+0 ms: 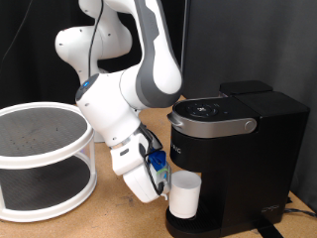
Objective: Make a cup of coffee with the keurig machine
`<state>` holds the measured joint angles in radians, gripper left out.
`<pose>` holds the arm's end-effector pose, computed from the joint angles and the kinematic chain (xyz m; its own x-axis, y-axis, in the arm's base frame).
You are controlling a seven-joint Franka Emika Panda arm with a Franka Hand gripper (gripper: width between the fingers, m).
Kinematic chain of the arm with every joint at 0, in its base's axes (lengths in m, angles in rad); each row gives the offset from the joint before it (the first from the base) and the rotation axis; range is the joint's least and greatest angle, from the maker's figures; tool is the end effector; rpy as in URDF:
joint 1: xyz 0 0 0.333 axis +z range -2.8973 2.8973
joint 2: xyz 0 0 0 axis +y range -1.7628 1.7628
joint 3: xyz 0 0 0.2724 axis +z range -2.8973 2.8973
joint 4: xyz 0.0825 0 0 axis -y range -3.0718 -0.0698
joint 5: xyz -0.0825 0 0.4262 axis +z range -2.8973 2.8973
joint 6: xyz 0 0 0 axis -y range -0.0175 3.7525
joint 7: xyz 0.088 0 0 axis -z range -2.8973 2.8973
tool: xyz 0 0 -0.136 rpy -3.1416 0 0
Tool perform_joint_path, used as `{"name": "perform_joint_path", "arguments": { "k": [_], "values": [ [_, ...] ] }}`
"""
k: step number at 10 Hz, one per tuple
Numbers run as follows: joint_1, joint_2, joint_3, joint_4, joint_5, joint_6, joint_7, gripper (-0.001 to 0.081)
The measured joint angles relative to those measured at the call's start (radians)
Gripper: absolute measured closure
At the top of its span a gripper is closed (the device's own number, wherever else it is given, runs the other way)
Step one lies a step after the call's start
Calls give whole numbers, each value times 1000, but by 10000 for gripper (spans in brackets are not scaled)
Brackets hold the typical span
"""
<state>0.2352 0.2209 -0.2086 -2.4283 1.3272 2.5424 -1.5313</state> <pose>0.4911 0.0090 0.1033 0.8623 0.2567 0.4366 0.4359 -0.8151 -0.3815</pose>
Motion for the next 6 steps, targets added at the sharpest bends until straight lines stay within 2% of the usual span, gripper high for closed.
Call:
{"name": "perform_joint_path", "arguments": {
  "k": [6],
  "values": [
    [0,22,20,10,44,-4,-48,737]
  ]
}}
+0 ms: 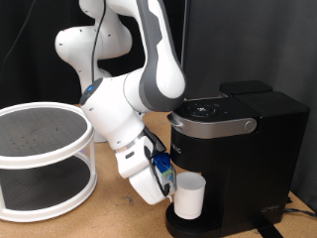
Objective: Make a cup of coffee with the keurig machine
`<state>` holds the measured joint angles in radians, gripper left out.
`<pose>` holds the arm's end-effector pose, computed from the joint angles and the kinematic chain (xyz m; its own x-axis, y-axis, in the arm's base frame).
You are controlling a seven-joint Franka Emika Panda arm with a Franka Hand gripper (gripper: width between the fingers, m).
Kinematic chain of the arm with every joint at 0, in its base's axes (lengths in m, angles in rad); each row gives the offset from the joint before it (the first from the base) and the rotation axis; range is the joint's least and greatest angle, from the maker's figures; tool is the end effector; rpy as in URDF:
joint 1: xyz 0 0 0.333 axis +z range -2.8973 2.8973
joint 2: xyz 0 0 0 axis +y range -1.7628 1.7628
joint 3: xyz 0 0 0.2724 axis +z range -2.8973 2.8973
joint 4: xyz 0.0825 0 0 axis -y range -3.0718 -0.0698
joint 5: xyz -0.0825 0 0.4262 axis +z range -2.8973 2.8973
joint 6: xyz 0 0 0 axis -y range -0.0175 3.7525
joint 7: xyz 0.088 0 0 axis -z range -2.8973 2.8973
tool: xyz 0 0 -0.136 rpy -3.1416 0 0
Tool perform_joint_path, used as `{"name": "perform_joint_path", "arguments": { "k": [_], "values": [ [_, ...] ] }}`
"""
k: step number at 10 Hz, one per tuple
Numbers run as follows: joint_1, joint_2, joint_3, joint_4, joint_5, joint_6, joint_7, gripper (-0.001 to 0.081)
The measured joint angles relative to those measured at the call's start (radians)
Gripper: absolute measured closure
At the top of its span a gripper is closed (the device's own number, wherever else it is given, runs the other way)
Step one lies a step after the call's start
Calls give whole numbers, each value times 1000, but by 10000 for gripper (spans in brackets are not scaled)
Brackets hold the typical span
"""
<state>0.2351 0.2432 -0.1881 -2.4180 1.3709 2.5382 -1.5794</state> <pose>0.4904 0.0196 0.0957 0.8507 0.2710 0.4504 0.4590 -0.8005 -0.3853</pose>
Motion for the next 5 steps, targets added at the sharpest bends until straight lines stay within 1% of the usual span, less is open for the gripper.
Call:
{"name": "perform_joint_path", "arguments": {
  "k": [1,2,3,5],
  "values": [
    [0,0,0,-1,0,-3,0,737],
    [0,0,0,-1,0,-8,0,621],
    [0,0,0,-2,0,-11,0,621],
    [-1,0,0,-4,0,-17,0,347]
  ]
}}
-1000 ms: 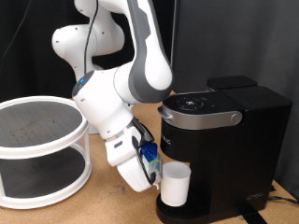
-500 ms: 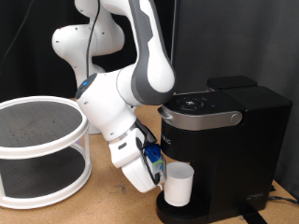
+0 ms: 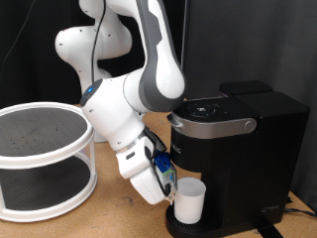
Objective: Make a cup of coffee with the keurig machine
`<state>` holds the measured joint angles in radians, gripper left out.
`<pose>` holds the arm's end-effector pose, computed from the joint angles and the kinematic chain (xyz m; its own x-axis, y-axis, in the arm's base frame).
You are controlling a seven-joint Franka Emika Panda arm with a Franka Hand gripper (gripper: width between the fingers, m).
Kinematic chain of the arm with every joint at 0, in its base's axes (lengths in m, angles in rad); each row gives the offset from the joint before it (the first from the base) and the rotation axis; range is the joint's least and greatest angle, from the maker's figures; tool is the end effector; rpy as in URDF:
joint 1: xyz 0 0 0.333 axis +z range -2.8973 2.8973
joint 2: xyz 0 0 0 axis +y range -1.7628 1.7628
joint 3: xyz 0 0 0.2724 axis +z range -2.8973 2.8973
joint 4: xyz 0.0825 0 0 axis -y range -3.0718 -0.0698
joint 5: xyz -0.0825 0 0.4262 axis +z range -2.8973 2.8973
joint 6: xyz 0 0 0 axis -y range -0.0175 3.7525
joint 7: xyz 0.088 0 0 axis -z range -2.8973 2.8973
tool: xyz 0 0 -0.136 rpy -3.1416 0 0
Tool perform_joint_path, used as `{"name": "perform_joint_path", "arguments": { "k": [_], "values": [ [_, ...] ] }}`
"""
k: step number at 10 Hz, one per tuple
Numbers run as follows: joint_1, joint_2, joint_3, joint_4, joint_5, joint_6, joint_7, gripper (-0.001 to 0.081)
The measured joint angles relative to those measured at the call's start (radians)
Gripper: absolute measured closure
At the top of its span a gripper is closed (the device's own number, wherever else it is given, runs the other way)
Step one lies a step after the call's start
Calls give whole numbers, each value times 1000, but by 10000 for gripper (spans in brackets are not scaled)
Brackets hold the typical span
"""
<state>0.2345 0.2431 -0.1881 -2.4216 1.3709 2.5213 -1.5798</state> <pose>0.4880 0.0219 0.0942 0.8523 0.2706 0.4477 0.4616 -0.7917 -0.4002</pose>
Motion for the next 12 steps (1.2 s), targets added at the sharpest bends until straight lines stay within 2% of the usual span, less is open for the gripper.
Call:
{"name": "perform_joint_path", "arguments": {
  "k": [1,2,3,4,6,12],
  "values": [
    [-1,-1,0,-3,0,-2,0,347],
    [-4,-8,-3,-12,-4,-12,2,167],
    [-8,-22,-13,-28,-18,-34,6,167],
    [-17,-45,-24,-49,-42,-63,9,27],
    [-36,-102,-50,-94,-101,-114,20,3],
    [-96,-284,-121,-206,-341,-175,135,1]
  ]
}}
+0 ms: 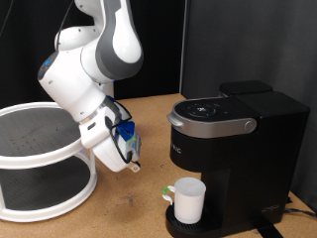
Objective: Make a cup of coffee with the keurig machine
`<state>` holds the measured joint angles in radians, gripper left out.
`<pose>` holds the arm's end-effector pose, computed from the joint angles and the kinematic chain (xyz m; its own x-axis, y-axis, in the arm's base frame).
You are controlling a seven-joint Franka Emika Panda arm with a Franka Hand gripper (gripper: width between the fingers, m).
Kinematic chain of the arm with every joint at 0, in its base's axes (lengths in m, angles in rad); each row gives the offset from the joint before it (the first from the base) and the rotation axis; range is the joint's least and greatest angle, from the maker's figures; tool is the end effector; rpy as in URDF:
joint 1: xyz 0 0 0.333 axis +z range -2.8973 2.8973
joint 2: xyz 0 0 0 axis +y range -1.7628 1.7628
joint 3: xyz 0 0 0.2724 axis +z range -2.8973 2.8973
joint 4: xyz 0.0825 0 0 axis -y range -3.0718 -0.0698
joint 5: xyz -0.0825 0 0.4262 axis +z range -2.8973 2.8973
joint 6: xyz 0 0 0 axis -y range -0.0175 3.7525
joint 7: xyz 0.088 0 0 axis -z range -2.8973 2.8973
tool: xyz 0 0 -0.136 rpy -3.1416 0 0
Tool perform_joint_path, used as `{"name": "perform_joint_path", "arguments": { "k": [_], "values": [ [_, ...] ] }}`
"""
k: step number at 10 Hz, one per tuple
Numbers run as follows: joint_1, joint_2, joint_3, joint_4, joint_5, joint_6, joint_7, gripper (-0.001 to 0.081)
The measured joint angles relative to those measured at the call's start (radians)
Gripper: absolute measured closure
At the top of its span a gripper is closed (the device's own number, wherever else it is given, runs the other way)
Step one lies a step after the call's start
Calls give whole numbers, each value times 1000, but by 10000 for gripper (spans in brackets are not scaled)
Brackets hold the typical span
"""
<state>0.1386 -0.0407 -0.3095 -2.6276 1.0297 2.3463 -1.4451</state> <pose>0.4326 -0.0413 0.1453 0.8706 0.2872 0.3994 0.4654 -0.7439 -0.4797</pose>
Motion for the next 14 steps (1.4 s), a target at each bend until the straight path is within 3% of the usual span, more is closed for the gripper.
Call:
{"name": "perform_joint_path", "arguments": {
  "k": [4,10,14],
  "values": [
    [-12,-23,-11,-10,6,0,-25,1],
    [-56,-247,-31,-71,-12,-32,-3,1],
    [-68,-374,-31,-63,-55,-99,116,1]
  ]
}}
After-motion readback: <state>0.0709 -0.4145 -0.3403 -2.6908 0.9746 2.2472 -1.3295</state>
